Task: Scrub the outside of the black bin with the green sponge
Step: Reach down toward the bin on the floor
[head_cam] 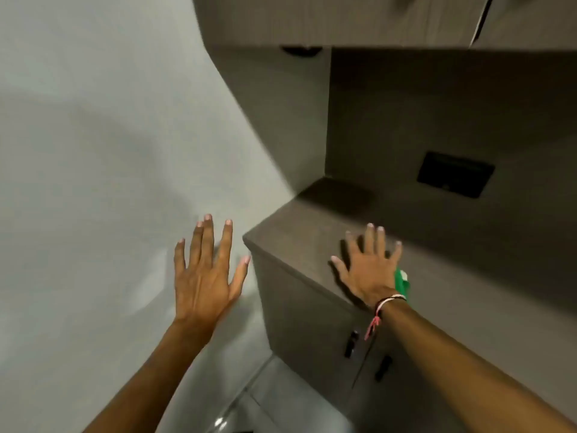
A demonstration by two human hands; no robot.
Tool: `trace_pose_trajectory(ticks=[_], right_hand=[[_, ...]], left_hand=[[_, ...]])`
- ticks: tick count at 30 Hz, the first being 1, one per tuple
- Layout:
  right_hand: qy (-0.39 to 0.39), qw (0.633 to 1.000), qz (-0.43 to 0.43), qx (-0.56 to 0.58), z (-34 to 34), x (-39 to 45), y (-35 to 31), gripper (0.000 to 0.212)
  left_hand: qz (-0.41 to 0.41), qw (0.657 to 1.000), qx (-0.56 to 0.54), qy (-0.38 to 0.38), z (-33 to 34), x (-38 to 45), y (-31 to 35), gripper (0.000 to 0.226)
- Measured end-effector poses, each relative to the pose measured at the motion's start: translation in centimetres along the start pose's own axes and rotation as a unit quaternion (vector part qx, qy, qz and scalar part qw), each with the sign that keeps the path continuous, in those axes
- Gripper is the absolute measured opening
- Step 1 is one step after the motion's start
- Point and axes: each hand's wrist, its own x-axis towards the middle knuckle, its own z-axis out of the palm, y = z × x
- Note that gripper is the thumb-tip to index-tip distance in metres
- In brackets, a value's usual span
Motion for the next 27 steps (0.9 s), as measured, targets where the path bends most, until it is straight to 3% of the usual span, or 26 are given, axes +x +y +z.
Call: trace_pose_trajectory(ticks=[3,8,14,17,19,21,23,27], right_hand=[[0.008,0.998,0.055,-0.015,2.6,0.3,2.4,0.058],[0.032,0.998,0.052,0.009,2.9,0.2,1.5,0.045],[0.044,0.993,-0.111,0.019,4.8,-7.0,-5.9,0.039],[0.049,0.983,-0.173,0.04,11.1,-12.6,-11.7,0.033],[-0.008,0.982,-0.168,0.09,18.3,-16.5,-14.4,0.036],[-0.106,0.976,-0.134,0.133,27.2,-19.8,-15.0,0.036],[-0.176,0.971,-0.093,0.13,35.3,-22.1,-13.5,0.035],[-0.208,0.968,0.007,0.142,51.1,-25.7,-9.3,0.034]], left_hand=[[0.019,0.999,-0.012,-0.028,4.9,-0.9,1.2,0.077],[0.028,0.996,-0.021,-0.079,12.3,-5.4,1.9,0.075],[0.023,0.984,-0.03,-0.175,17.6,-12.0,-0.4,0.07],[0.018,0.981,-0.024,-0.189,23.4,-15.7,-3.1,0.073],[0.027,0.96,-0.014,-0.28,29.1,-19.4,-4.9,0.085],[-0.006,0.949,-0.044,-0.312,35.9,-23.8,-6.5,0.085],[-0.038,0.955,-0.066,-0.287,41.6,-27.3,-7.3,0.075],[-0.046,0.949,-0.06,-0.305,52.8,-34.0,-9.1,0.066]])
